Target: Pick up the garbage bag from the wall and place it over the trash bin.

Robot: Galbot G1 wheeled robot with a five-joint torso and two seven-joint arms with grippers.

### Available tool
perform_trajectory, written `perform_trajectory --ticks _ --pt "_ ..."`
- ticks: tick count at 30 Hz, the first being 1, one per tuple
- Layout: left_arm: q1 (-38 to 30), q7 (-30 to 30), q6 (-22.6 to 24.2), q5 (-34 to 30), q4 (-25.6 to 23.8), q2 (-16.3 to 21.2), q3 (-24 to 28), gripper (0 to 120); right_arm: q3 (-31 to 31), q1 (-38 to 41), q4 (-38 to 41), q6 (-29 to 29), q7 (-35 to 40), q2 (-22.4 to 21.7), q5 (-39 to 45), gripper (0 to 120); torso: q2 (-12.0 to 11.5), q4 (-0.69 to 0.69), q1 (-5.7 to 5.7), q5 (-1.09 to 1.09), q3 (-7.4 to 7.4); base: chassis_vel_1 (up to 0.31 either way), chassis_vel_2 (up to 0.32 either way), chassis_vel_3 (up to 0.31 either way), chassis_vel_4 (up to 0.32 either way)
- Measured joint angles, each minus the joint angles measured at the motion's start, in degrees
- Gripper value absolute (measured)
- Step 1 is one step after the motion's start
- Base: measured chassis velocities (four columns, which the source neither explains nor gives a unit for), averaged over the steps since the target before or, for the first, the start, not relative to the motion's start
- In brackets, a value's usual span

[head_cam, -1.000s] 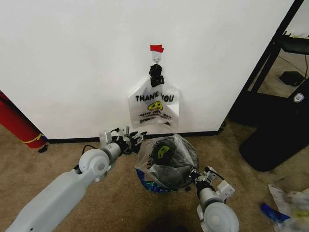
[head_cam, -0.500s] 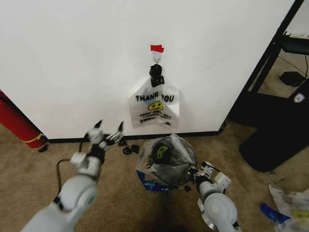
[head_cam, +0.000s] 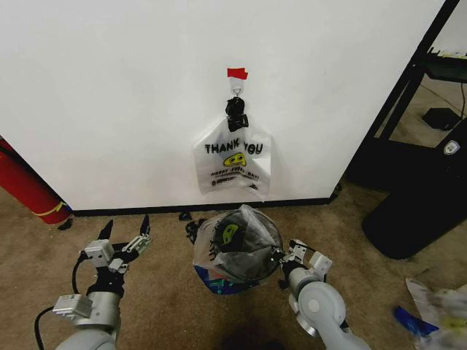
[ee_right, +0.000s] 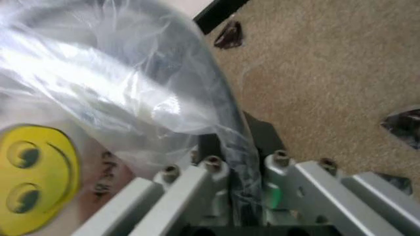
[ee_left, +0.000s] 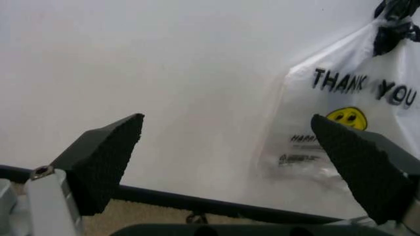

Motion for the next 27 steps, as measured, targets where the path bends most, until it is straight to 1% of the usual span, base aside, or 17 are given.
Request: perform_trajectory --ticks 2,3,5,7,10,14,16,17,21,23,24,27 --pt "-0.2 -0.1 0.3 0.0 -0.1 -0.1 0.3 100 0.0 0.0 0.0 -0.2 -0.3 0.1 -0.1 9 0.0 0.00 0.00 -0.01 0.00 0.000 0.000 0.000 0.000" --pt "-0.4 -0.3 0.5 -0.1 -0.1 -0.1 0.6 100 -0.1 -0.1 0.1 -0.3 -0.5 0.2 -0.4 16 0.0 0.01 0.00 0.00 0.00 0.000 0.000 0.000 0.000" --pt "-0.5 -0.4 0.8 -0.1 -0.2 -0.3 1.1 100 0.0 -0.3 0.1 -0.3 -0.8 0.4 -0.8 22 0.0 0.00 0.00 -0.01 0.00 0.000 0.000 0.000 0.000" --pt "-0.6 -0.6 1.1 -0.2 -0.4 -0.3 1.3 100 0.2 -0.6 0.1 -0.1 -1.3 0.6 -1.3 32 0.0 0.00 0.01 0.00 0.00 0.000 0.000 0.000 0.000" --pt "-0.6 -0.6 1.3 -0.2 -0.6 -0.3 1.4 100 0.2 -1.1 0.5 0.2 -1.7 0.7 -2.0 39 0.0 0.01 0.01 0.00 0.01 0.000 0.000 0.000 0.000" --pt "-1.0 -0.8 1.6 -0.3 -0.5 -0.2 2.0 100 0.7 -1.9 2.4 0.7 -1.6 1.9 -6.2 56 0.0 0.01 0.01 -0.01 0.01 0.000 0.000 0.000 0.000" --pt "-1.1 -0.9 1.8 -0.2 -0.4 -0.3 2.4 100 0.8 -2.6 2.9 1.6 -2.9 2.0 -8.0 65 0.0 0.01 0.01 0.00 0.01 0.000 0.000 0.000 0.000" --pt "-1.1 -0.9 1.8 -0.2 -0.4 -0.3 2.4 100 0.8 -2.6 2.9 1.6 -2.9 2.0 -8.0 65 0.0 0.01 0.01 0.00 0.01 0.000 0.000 0.000 0.000" --pt "-1.7 -1.0 2.0 0.5 0.0 -0.4 3.4 100 1.1 -3.8 3.6 4.0 -6.6 1.3 -8.7 83 0.0 0.02 0.01 0.00 0.01 0.000 0.000 0.000 0.000" --pt "-1.8 -1.1 2.1 0.6 0.0 -0.4 3.7 100 1.3 -4.4 4.0 5.1 -9.4 0.7 -10.0 90 0.0 0.01 0.01 0.00 0.01 0.000 0.000 0.000 0.000" --pt "-1.8 -1.1 2.1 0.6 0.0 -0.4 3.7 100 1.3 -4.4 4.0 5.1 -9.4 0.7 -10.0 90 0.0 0.01 0.01 0.00 0.01 0.000 0.000 0.000 0.000" --pt "-2.0 -1.1 1.9 1.5 0.2 -0.5 4.2 100 0.9 -6.3 4.7 10.1 -14.8 0.0 -18.4 99 0.0 0.01 0.01 0.00 0.00 0.000 0.000 0.000 0.000"
